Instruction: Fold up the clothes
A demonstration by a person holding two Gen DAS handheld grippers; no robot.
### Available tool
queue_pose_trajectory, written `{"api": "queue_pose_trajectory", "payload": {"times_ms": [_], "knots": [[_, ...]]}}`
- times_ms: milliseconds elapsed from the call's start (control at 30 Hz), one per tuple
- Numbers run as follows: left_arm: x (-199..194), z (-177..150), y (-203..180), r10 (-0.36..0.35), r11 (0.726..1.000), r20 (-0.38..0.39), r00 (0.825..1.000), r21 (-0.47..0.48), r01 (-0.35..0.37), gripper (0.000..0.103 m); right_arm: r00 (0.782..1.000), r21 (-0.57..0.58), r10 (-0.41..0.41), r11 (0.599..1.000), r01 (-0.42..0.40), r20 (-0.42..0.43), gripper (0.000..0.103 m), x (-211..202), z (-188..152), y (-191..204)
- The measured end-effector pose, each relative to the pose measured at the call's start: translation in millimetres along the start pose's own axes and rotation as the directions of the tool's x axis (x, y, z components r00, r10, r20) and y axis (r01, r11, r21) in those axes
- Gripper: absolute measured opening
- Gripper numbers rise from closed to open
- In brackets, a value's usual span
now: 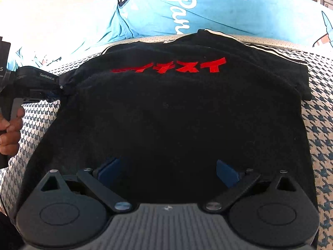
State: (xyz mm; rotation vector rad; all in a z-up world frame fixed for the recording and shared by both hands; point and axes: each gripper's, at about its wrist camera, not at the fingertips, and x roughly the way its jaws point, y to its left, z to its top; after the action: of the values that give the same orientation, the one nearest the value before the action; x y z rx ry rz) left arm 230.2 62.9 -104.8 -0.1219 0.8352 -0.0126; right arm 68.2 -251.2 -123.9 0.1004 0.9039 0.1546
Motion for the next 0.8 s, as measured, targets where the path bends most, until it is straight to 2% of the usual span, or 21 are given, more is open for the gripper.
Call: {"api": "queue_pose_trajectory", "payload": {"times_ms": [100, 300, 567, 700, 767, 800], "knots": [[-1.1, 5.9, -2.1, 0.067, 0.995, 0.066, 0.996, 0.065, -0.071, 0.009, 1.000, 0.002, 0.001, 1.000, -0.001, 0.003, 0.100, -0.4, 0.1, -0.7], [20.4, 9.6, 13.6, 0.108, 0.991, 0.041, 0.993, 0.079, -0.111, 0.009, 1.000, -0.040, -0.008, 0.999, 0.008, 0.000, 0.100, 1.0, -2.2, 0.5], [28.1, 4.5, 12.4, 0.133, 0.981, 0.039, 0.990, 0.138, -0.137, 0.012, 0.999, -0.141, -0.038, 0.989, 0.037, -0.005, 0.103, 4.4, -8.5, 4.6], [25.7, 6.8, 12.1, 0.114, 0.982, 0.024, 0.993, 0.150, -0.116, 0.012, 0.999, -0.160, -0.051, 0.986, 0.053, 0.015, 0.103, 5.3, -11.7, 6.3], [19.1, 8.0, 14.8, 0.090, 0.986, 0.020, 0.996, 0.137, -0.092, 0.020, 0.998, -0.163, -0.056, 0.985, 0.060, 0.026, 0.103, 5.8, -12.9, 6.5], [15.0, 8.2, 16.0, 0.079, 0.988, 0.020, 0.997, 0.132, -0.081, 0.027, 0.998, -0.163, -0.058, 0.985, 0.063, 0.031, 0.103, 5.9, -13.5, 6.7]]}}
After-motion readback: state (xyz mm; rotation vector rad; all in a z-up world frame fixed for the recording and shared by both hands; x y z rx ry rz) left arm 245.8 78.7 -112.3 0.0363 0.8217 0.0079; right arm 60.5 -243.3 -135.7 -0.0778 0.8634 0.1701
